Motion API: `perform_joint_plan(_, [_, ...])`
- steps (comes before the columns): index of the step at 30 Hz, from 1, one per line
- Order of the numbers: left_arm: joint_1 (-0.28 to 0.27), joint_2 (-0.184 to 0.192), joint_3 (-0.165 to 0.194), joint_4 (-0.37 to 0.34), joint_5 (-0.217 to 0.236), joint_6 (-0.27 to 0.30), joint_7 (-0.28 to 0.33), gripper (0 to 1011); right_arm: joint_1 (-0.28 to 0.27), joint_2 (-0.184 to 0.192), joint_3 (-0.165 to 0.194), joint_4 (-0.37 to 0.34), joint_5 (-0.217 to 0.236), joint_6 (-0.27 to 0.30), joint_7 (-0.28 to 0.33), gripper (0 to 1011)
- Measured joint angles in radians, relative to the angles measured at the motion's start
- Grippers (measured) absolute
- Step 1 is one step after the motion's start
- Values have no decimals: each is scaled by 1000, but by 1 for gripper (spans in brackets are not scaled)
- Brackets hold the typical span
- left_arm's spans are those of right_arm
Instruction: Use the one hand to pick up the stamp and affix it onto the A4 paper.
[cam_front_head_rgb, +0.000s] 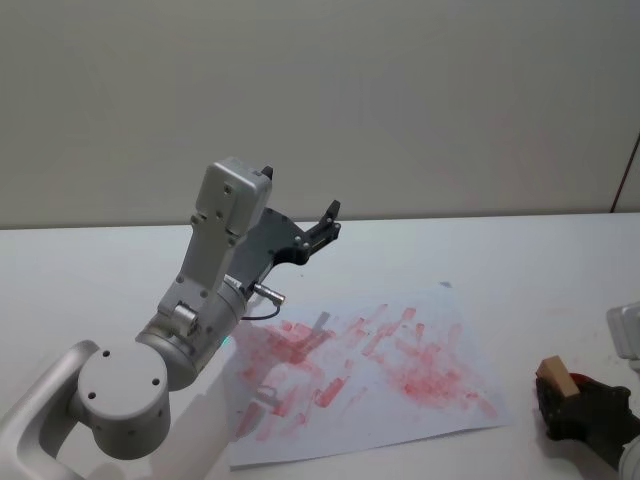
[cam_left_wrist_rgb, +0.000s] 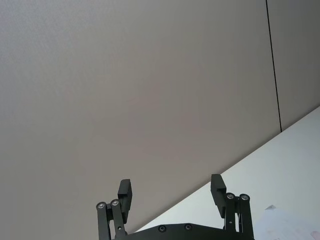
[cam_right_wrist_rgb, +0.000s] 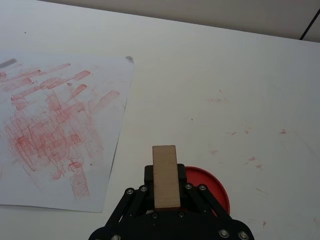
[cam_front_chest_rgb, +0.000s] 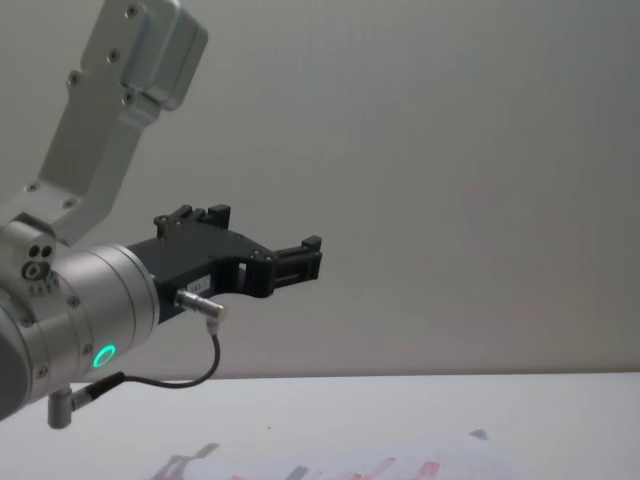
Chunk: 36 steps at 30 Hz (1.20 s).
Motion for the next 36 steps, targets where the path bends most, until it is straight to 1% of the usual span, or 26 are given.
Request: perform_joint_plan(36, [0,0,0,0,0,0,0,1001,0,0,0,0,0,0,0,219])
